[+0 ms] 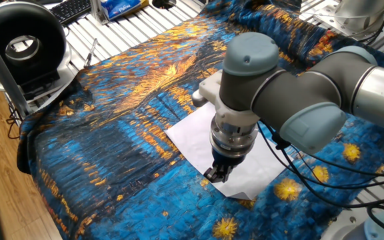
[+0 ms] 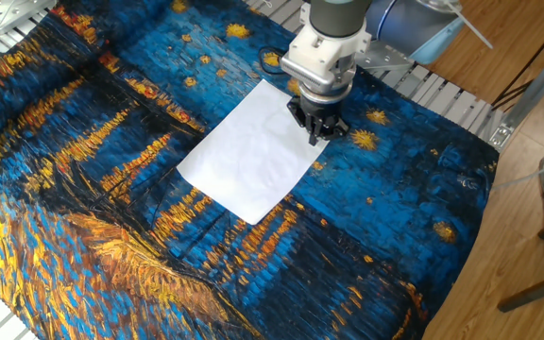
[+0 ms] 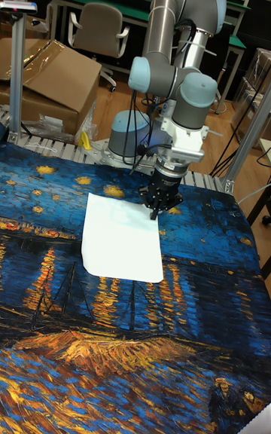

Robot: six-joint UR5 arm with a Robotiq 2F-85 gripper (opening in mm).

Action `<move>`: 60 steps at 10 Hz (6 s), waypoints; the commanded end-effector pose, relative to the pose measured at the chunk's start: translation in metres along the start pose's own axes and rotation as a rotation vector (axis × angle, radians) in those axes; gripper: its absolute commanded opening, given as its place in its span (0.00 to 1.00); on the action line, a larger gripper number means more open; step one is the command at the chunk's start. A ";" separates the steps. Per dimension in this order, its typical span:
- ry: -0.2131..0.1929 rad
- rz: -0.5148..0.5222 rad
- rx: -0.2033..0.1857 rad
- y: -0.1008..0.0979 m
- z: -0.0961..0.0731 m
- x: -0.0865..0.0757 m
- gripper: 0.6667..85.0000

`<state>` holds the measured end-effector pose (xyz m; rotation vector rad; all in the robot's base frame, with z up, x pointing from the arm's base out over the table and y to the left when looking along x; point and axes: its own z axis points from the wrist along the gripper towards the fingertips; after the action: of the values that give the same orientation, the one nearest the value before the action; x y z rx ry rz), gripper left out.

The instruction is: Flip over and spread out the paper that is laid flat on the table

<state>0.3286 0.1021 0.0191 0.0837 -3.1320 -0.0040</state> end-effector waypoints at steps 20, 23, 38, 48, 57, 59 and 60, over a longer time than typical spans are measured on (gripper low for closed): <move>0.140 -0.179 -0.042 0.000 -0.018 0.048 0.17; 0.116 -0.273 -0.045 -0.005 -0.014 0.045 0.41; 0.071 -0.375 -0.066 -0.001 0.001 0.051 0.53; 0.072 -0.336 -0.044 -0.003 0.004 0.057 0.15; 0.127 -0.257 -0.004 -0.001 -0.029 0.067 0.00; 0.141 -0.255 -0.002 0.000 -0.045 0.071 0.00; 0.151 -0.262 0.006 -0.004 -0.054 0.072 0.00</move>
<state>0.2606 0.0935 0.0528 0.4787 -2.9640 0.0096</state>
